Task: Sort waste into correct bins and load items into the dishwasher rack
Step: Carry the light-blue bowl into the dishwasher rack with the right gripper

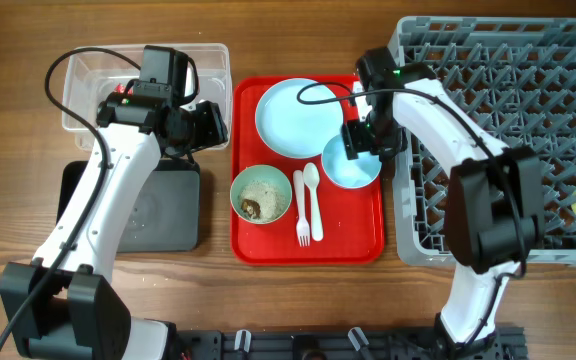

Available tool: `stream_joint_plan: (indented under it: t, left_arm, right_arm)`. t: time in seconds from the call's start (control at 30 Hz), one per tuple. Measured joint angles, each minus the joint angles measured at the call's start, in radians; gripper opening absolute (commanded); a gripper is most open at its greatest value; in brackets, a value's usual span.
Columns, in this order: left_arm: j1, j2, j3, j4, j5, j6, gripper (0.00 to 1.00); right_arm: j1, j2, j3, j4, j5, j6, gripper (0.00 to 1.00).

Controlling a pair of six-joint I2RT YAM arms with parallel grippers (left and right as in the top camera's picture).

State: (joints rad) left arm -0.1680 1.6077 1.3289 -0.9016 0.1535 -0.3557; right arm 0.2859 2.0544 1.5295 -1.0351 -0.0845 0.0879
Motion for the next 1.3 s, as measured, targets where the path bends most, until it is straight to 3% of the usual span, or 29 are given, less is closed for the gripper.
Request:
stream_joint_plan:
  t: [0.07,0.2,0.23,0.47,0.77,0.97,1.3]
  left_arm:
    - [0.0,0.0,0.0,0.0,0.0,0.0,0.61]
    - [0.0,0.0,0.0,0.001,0.0,0.0,0.61]
    - [0.0,0.0,0.0,0.0,0.0,0.0,0.61]
    - [0.0,0.0,0.0,0.001,0.0,0.0,0.61]
    - [0.0,0.0,0.0,0.002,0.0,0.0,0.61]
    - [0.0,0.0,0.0,0.004,0.0,0.0,0.61]
    - [0.0,0.0,0.0,0.005,0.0,0.0,0.61]
  right_arm:
    - [-0.005,0.01,0.0,-0.002,0.0,0.011,0.32]
    - [-0.007,0.01,0.0,-0.003,-0.001,0.018,0.14]
    - [-0.007,0.01,0.0,-0.005,-0.001,0.02,0.05]
    - [-0.008,-0.043,0.0,-0.005,0.019,0.025,0.04]
    - [-0.089,-0.316,0.028,0.056,0.145,0.025,0.04]
    - [-0.221,-0.456,0.04,0.209,0.382,0.019,0.04]
    - [-0.459,-0.461,0.044,0.527,0.686,-0.13,0.04]
